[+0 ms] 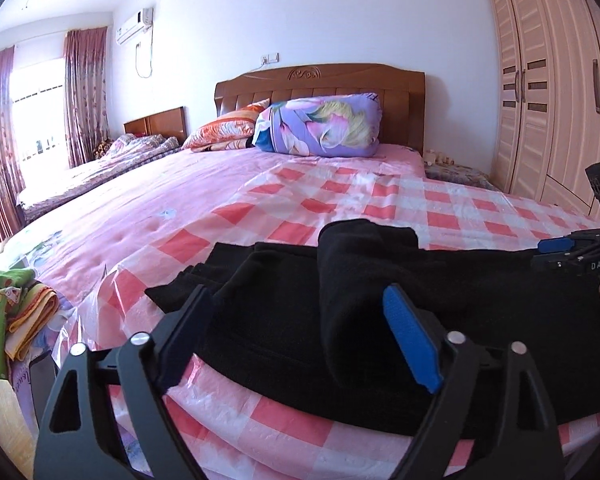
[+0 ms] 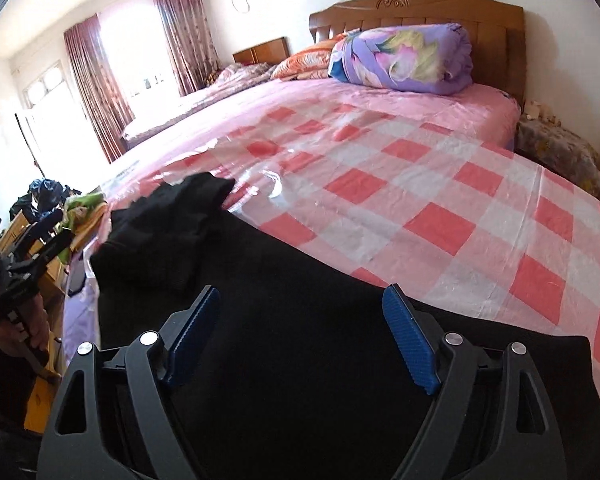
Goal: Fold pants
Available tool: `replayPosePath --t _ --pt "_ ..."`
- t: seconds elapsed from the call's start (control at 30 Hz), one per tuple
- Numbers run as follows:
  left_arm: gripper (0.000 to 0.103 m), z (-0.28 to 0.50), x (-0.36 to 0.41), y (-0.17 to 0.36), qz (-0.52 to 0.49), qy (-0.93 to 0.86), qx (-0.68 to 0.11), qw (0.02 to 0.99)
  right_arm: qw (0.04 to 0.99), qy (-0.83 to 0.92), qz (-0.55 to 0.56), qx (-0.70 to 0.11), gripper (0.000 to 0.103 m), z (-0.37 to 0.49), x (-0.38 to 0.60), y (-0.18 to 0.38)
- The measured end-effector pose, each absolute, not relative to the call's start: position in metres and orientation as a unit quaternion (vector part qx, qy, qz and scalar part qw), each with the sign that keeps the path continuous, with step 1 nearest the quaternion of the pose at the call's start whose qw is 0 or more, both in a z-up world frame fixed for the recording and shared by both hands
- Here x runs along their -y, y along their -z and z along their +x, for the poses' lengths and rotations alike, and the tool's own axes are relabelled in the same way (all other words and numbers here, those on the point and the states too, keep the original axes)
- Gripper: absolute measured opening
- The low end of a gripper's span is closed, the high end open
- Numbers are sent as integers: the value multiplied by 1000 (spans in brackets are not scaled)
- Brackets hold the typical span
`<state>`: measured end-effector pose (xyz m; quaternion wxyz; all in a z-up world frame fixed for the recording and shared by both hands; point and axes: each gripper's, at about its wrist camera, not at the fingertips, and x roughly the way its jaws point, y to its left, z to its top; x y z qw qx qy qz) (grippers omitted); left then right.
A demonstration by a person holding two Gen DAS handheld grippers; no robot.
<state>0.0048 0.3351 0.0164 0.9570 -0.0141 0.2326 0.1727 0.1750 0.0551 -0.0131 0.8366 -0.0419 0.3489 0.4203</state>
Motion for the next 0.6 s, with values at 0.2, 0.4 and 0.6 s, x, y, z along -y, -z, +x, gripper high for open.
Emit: replayPosePath --t 0.2,0.4,0.6 --pt "96 34 -306 -16 85 -108 -281 950 838 -419 -11 -349 84 147 -42 20" --pt "79 90 -253 21 210 -38 -359 909 837 -405 22 -368 84 157 -32 34" --pt "71 129 -263 43 201 -15 -437 876 831 -388 76 -391 84 172 -17 44"
